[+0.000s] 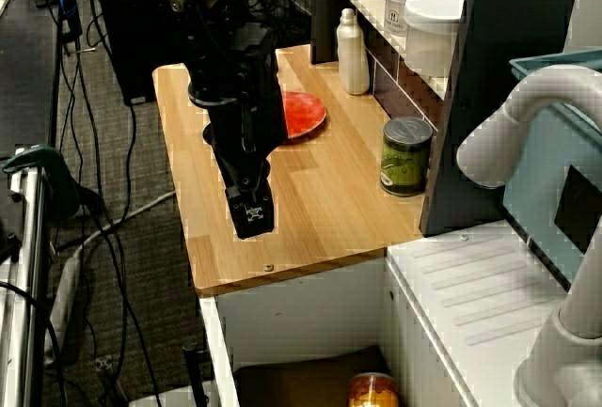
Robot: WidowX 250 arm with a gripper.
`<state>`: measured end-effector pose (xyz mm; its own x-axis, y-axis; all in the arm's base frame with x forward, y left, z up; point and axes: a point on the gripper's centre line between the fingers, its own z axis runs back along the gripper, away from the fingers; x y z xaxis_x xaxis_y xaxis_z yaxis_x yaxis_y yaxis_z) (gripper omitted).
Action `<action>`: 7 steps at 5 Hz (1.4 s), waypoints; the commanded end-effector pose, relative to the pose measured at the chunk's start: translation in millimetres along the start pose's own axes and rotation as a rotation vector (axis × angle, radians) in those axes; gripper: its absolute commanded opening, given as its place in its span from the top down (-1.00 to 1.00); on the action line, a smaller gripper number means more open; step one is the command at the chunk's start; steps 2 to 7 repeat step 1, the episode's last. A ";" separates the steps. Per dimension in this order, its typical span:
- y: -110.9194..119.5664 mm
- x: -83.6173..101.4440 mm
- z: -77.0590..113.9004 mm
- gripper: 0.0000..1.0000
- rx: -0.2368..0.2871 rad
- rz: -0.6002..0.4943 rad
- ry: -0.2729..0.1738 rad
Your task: Push into sink
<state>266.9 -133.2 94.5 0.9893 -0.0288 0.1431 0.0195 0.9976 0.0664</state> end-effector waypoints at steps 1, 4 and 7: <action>5.4 3.9 17.2 -1.00 -0.023 0.005 -0.043; 5.4 3.9 17.2 -1.00 -0.023 0.005 -0.043; 5.4 3.9 17.2 -1.00 -0.023 0.005 -0.043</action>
